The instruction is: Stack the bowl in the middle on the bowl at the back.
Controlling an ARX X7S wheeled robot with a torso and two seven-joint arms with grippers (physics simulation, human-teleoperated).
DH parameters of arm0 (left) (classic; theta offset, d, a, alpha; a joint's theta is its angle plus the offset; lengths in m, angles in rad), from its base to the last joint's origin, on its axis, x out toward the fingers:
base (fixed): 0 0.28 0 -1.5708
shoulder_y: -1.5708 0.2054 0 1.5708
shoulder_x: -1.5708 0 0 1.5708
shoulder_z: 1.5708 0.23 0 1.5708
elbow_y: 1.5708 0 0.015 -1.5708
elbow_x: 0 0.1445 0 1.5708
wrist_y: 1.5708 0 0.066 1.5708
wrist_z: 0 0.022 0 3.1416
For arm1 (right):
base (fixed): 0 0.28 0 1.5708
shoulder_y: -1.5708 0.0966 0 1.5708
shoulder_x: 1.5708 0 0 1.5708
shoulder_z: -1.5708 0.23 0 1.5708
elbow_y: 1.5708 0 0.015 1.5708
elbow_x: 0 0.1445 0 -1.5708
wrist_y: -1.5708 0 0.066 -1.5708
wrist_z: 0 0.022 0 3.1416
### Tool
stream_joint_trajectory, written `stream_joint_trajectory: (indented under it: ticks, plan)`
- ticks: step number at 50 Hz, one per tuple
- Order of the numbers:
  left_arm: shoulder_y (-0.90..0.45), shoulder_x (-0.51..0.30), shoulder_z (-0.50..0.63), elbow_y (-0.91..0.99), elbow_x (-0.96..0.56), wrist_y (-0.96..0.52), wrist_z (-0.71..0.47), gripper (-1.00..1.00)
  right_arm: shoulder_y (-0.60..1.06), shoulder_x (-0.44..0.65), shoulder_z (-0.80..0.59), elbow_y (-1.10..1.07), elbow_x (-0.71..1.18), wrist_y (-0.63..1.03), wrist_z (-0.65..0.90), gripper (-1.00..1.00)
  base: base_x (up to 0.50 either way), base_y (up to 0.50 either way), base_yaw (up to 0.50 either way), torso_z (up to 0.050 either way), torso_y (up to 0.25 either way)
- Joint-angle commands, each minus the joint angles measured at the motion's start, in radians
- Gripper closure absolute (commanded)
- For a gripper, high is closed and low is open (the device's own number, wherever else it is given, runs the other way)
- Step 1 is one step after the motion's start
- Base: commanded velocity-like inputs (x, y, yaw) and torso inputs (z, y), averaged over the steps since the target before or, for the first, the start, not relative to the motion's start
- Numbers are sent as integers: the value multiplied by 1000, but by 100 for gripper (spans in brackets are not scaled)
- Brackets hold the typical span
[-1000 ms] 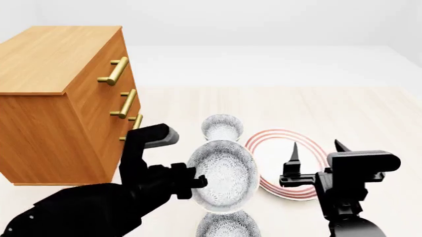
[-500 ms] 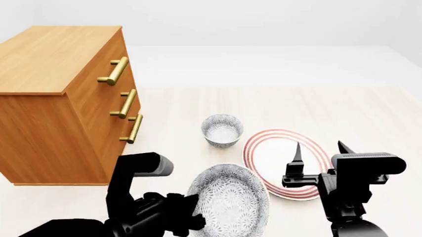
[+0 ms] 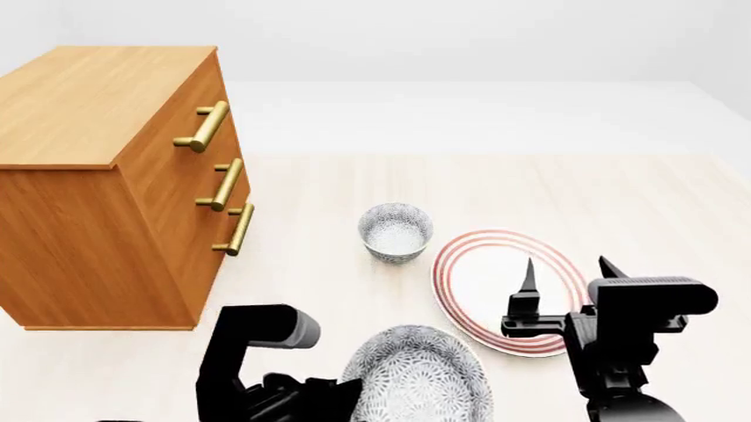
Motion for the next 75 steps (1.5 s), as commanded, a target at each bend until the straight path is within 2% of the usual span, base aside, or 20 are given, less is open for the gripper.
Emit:
stream_joint_trajectory:
  ticks: [1, 25, 47, 75]
  plan:
    - [10, 16, 25, -25, 43, -5, 29, 100, -9, 1, 6, 8, 5, -13, 3, -100, 0, 0, 0, 0, 0]
    - [27, 20, 42, -78, 130, -2, 87, 100, -18, 4, 13, 21, 16, -29, 9, -100, 0, 0, 0, 0, 0]
    - [37, 42, 92, -193, 271, -17, 199, 100, -14, 6, 3, 48, 16, -39, 11, -100, 0, 0, 0, 0, 0]
    - [17, 41, 91, -185, 254, 22, 276, 100, -9, 9, -5, 70, 20, -47, 16, -100, 0, 0, 0, 0, 0]
